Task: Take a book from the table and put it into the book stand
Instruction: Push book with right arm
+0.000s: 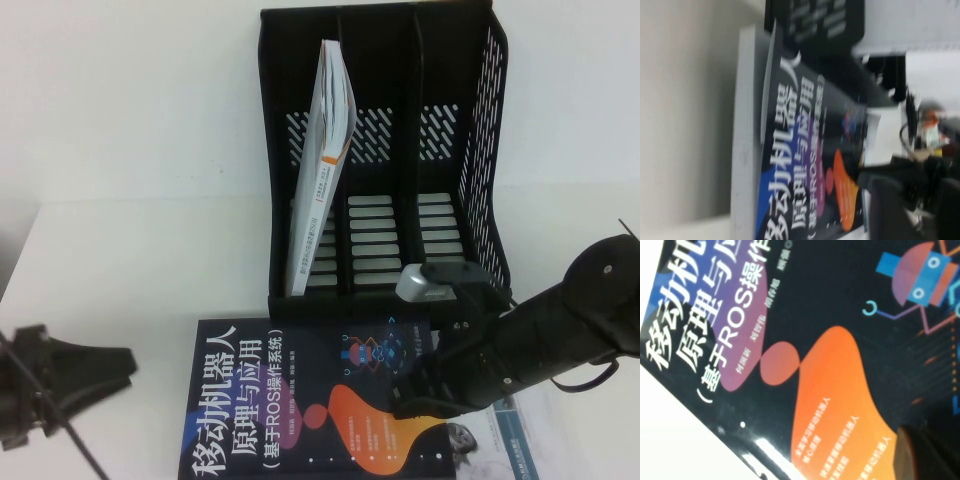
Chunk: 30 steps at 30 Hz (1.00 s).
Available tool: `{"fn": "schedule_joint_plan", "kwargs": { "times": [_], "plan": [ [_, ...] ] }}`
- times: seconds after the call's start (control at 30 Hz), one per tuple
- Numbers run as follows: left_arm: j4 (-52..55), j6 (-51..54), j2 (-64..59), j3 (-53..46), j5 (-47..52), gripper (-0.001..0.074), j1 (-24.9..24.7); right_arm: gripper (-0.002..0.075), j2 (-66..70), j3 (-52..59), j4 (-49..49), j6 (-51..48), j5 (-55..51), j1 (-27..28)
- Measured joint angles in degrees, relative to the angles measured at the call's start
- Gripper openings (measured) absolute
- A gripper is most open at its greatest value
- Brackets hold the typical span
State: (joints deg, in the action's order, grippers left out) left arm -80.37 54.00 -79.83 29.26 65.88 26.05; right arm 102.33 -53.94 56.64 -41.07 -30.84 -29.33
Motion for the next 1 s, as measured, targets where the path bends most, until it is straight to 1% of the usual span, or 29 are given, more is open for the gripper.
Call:
{"fn": "schedule_joint_plan", "kwargs": {
  "times": [0.17,0.23,0.3,0.4,0.6,0.77,0.87,1.0],
  "plan": [
    [0.6,1.6,-4.7,0.2,-0.3,0.0435,-2.5,0.0002,0.8,-0.4,1.3,-1.6,0.0,0.0],
    [0.5,1.9,-6.6,0.4,-0.6,0.0499,-2.7,0.0002,0.8,-0.4,1.4,-1.7,0.0,0.0],
    [0.4,2.0,-8.2,0.9,-1.2,0.0533,-2.9,0.0002,0.8,-0.4,1.4,-1.7,0.0,0.0],
    [0.0,2.0,-10.8,1.7,-2.6,0.0554,-3.2,0.0002,0.8,-0.4,1.4,-1.8,0.0,0.0],
    [-1.5,3.0,-16.8,2.3,-4.1,0.0561,-3.3,0.0002,0.8,-0.4,1.4,-1.8,0.0,0.0],
    [-4.9,4.9,-22.1,2.7,-2.2,0.0562,-3.7,0.0002,0.8,-0.4,1.4,-2.0,0.0,0.0],
    [-6.1,5.6,-24.6,2.7,-2.2,0.0562,-6.0,0.0002,0.8,-0.4,1.4,-2.4,0.0,0.0],
    [-8.1,8.4,-27.0,2.7,-3.4,0.0563,-10.7,0.0002,0.8,-0.4,1.4,-2.5,0.1,0.0]
  ]
}}
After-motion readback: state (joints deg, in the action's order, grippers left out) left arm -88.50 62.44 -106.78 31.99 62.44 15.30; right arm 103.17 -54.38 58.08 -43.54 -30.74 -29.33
